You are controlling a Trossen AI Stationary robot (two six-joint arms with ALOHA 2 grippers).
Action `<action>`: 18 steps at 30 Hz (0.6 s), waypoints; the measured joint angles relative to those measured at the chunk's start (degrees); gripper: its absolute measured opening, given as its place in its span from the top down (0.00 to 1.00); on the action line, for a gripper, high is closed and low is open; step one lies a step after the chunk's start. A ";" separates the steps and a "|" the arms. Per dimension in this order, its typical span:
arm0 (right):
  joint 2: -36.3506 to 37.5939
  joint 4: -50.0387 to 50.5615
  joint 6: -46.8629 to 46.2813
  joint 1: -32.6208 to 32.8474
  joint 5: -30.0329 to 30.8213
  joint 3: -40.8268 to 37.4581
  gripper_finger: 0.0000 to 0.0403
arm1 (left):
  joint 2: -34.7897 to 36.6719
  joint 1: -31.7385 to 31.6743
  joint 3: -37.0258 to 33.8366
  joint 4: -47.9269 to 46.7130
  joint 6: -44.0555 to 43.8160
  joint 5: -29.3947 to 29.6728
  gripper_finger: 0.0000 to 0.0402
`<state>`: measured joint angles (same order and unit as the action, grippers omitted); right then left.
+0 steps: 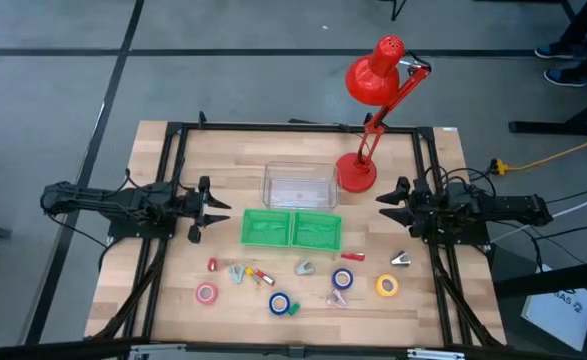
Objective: Pick and place Stapler, Stapler remover, tape
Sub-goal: Put the top blue tape into the right green bin
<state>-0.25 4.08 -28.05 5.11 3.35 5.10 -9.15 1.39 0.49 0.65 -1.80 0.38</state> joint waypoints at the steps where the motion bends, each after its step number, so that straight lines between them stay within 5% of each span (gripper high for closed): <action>1: 0.00 -0.53 0.09 0.00 -0.26 0.00 0.42 | 0.00 0.00 -0.01 -0.01 0.00 -0.02 0.68; 8: 0.00 -7.90 15.54 0.02 -9.33 -0.02 0.42 | 0.00 0.01 -0.02 -0.01 0.00 -0.01 0.68; 18: -4.85 -7.76 16.59 0.00 -5.92 0.58 0.42 | 0.00 0.02 -0.02 0.00 0.00 0.00 0.68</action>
<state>-5.10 -3.68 -11.46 5.10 -2.57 5.69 -9.15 1.41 0.47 0.65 -1.80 0.37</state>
